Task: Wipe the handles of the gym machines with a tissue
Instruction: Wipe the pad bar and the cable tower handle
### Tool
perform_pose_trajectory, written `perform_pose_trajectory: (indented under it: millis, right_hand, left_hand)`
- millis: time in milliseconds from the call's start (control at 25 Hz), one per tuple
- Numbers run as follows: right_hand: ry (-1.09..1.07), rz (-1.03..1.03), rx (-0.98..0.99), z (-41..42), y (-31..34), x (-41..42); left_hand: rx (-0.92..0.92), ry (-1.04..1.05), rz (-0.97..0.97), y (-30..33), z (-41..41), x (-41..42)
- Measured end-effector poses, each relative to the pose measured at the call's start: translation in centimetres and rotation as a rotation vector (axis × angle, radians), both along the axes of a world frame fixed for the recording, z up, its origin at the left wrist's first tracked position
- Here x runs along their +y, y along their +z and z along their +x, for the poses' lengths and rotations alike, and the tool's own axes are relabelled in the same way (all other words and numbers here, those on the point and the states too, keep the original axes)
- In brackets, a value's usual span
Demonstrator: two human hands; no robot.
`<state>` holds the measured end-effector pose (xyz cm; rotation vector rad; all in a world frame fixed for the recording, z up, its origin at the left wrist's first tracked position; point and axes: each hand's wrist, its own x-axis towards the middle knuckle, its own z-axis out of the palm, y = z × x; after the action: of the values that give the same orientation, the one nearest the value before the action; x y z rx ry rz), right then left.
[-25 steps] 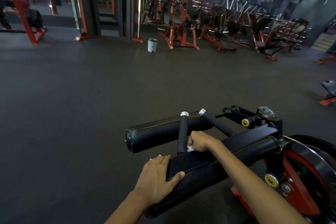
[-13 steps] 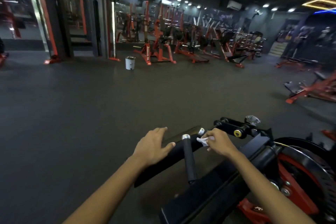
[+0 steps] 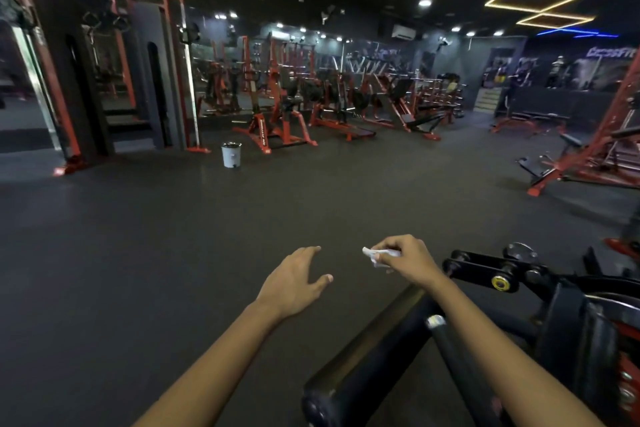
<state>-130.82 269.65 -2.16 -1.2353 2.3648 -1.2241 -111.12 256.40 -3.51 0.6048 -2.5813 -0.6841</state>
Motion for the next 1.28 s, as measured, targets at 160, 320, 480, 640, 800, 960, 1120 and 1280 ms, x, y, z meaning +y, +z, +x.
perform_pose_trajectory:
  millis: [160,320,480,640,800,960,1120,1280]
  right_hand:
    - [0.055,0.013,0.029,0.6,0.0,-6.9]
    - [0.067,-0.011,0.055,-0.8,-0.8,-14.6]
    - [0.037,-0.056,0.046,-4.2,-1.0,-22.8]
    - [-0.043,-0.095,-0.004,-6.8,-1.4,-29.2]
    - [-0.147,-0.002,0.029,-11.3,-2.5,-30.3]
    - [-0.381,0.031,0.041,-17.3,-2.4,-27.6]
    - [-0.690,0.077,0.074,-21.5,-0.8,-24.1]
    - [-1.017,0.054,0.104,-21.8,0.2,-18.8]
  left_hand:
    - [0.009,0.047,0.053,-0.1,0.5,-6.9]
    - [-0.009,0.071,0.065,-0.2,-1.2,-14.7]
    - [-0.030,0.057,0.077,0.2,-4.2,-22.5]
    - [-0.042,0.039,0.082,1.0,-8.4,-31.1]
    - [-0.079,-0.055,0.122,0.2,-15.3,-35.6]
    - [-0.085,-0.297,0.115,-0.2,-24.7,-36.5]
    - [-0.053,-0.602,0.085,1.3,-35.1,-34.9]
    - [-0.070,-0.906,0.057,1.9,-43.6,-29.5]
